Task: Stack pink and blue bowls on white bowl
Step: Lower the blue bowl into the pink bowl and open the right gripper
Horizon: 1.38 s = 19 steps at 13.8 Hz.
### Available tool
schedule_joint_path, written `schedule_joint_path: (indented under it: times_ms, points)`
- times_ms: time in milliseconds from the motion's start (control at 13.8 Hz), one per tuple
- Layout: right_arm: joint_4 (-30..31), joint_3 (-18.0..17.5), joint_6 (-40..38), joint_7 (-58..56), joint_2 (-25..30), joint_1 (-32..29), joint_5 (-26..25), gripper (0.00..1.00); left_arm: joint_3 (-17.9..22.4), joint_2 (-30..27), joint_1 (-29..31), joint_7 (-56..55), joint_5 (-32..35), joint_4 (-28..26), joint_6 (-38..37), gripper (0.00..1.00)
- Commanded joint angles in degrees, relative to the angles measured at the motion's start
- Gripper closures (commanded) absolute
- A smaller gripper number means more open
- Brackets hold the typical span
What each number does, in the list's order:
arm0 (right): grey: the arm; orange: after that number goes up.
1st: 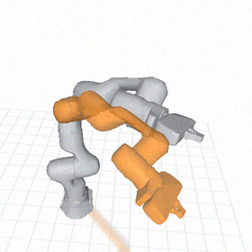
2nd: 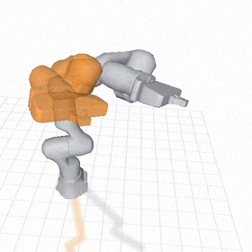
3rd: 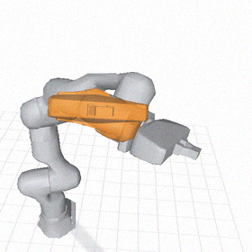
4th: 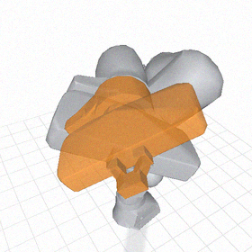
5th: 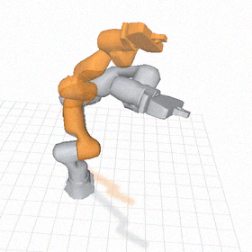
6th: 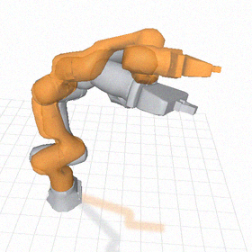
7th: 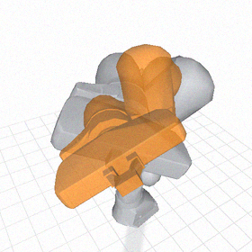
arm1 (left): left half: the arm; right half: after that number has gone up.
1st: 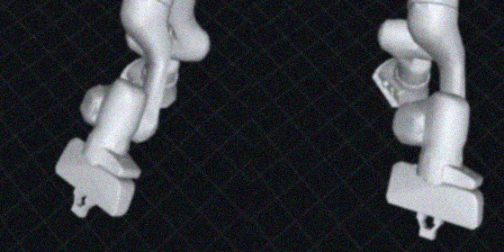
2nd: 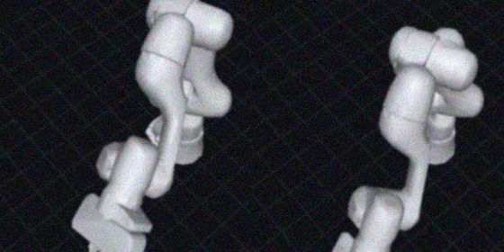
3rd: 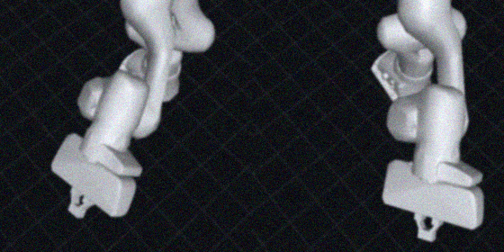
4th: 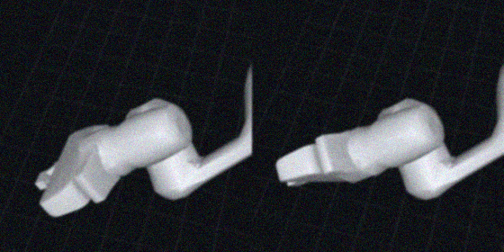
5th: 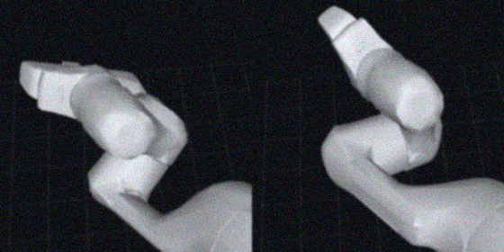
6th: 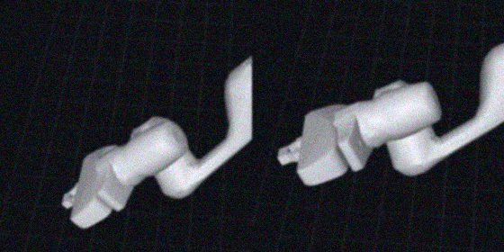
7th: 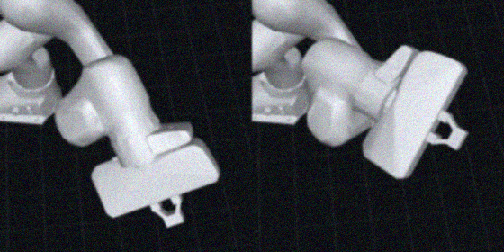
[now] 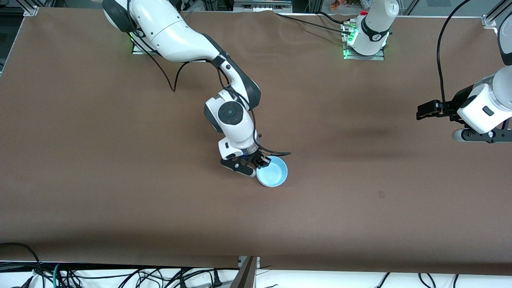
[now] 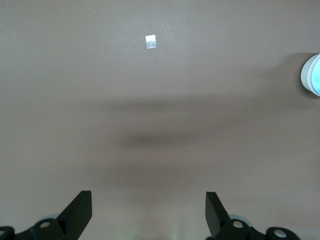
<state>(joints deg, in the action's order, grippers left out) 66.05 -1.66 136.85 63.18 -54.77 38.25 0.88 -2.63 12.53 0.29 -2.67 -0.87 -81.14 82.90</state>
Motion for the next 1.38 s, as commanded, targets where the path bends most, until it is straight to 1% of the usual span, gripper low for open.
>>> schedule_joint_path:
  times_ms: [0,218,364,509,582,800,873,945,1018,1164,1309]
  points:
    - [-2.2,0.3,-0.4,0.7,-0.9,0.2,-1.0,0.82,-0.1,0.5,0.3,1.5,0.0,1.3,-0.4,0.00]
    - [-2.2,0.1,-1.0,0.6,-0.3,-0.1,-0.5,0.65,-0.1,0.5,0.3,1.5,0.0,1.2,-0.4,0.00]
    - [-2.4,0.2,-3.1,0.4,0.1,-0.4,-0.5,0.45,-0.1,0.5,0.2,1.5,-0.1,1.3,-0.4,0.00]
    - [-2.4,0.0,-4.5,-0.1,1.9,-1.4,-0.4,0.26,-0.1,0.6,0.2,1.5,-0.1,2.0,-0.4,0.00]
    - [-2.4,-0.1,-5.5,-1.2,2.7,-2.1,-0.4,0.01,-0.1,0.9,0.2,1.5,0.1,2.8,-0.4,0.00]
    - [-2.3,-0.3,-9.4,-7.2,6.4,-6.2,0.0,0.00,-0.1,1.4,0.0,1.4,0.1,5.2,-0.4,0.00]
    - [-2.3,0.1,-12.9,-9.5,8.3,-7.4,-0.4,0.00,-0.1,1.4,-0.1,1.3,0.2,5.2,-0.4,0.00]
    - [-2.2,0.2,-16.6,-14.2,9.1,-8.7,-0.4,0.00,-0.1,1.4,-0.2,1.3,0.2,5.3,-0.4,0.00]
    - [-1.8,0.3,-19.0,-19.3,11.7,-10.2,0.0,0.00,-0.3,1.4,-0.4,1.3,0.2,5.4,-0.4,0.00]
    - [4.1,1.1,-23.4,-24.2,19.4,-13.2,0.2,0.00,-0.3,1.4,-0.4,1.3,0.8,5.5,-0.4,0.00]
    - [12.5,1.2,-27.6,-33.6,28.5,-17.6,0.3,0.00,-0.3,1.3,-0.1,0.9,0.6,5.4,-0.3,0.00]
